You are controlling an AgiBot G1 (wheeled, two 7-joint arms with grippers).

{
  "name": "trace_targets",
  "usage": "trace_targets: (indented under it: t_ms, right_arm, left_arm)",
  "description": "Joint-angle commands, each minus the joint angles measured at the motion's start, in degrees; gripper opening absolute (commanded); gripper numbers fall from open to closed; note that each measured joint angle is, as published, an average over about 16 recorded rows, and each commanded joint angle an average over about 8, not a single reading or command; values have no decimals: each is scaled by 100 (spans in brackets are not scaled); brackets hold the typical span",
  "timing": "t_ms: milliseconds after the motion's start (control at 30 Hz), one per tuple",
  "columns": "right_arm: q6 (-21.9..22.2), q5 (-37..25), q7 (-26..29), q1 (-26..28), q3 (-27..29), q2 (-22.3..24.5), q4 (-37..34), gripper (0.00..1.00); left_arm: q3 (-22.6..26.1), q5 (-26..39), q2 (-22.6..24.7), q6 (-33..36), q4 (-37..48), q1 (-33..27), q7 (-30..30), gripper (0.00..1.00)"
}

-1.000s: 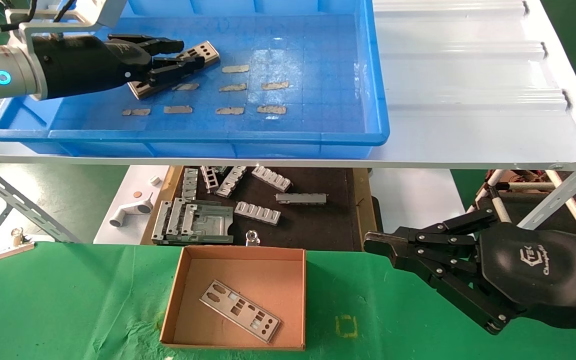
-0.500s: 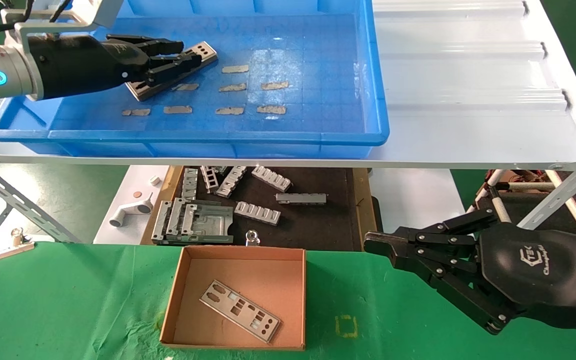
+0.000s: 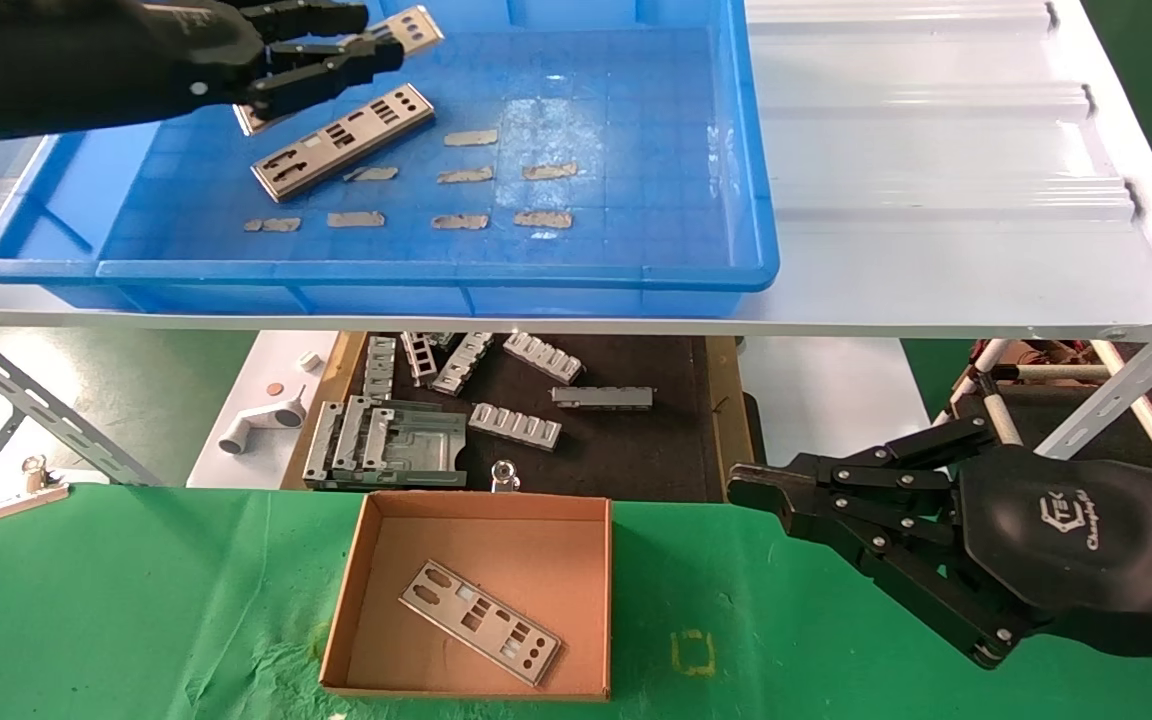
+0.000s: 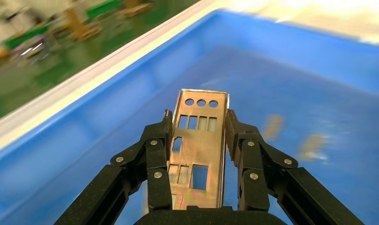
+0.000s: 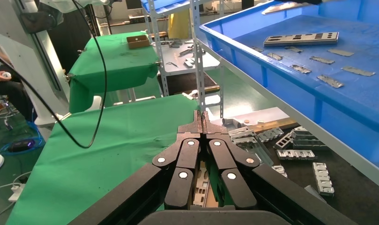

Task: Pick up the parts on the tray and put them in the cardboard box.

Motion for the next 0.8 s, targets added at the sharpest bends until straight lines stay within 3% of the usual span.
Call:
trace_targets:
  t_ms: [33, 267, 633, 800]
  right_arm:
    - [0, 0, 0, 0, 0, 0, 0, 0]
    - [0, 0, 0, 0, 0, 0, 0, 0]
    - [0, 0, 0, 0, 0, 0, 0, 0]
    - [0, 0, 0, 0, 0, 0, 0, 0]
  left_arm:
    - [2, 1, -105, 494, -88, -62, 90, 0]
    - [114, -231, -398, 1234, -772, 27, 216, 0]
    - [1037, -1912, -1487, 1206, -3740, 1038, -722, 0]
    - [1452, -2179, -1967, 1065, -4698, 1513, -810, 0]
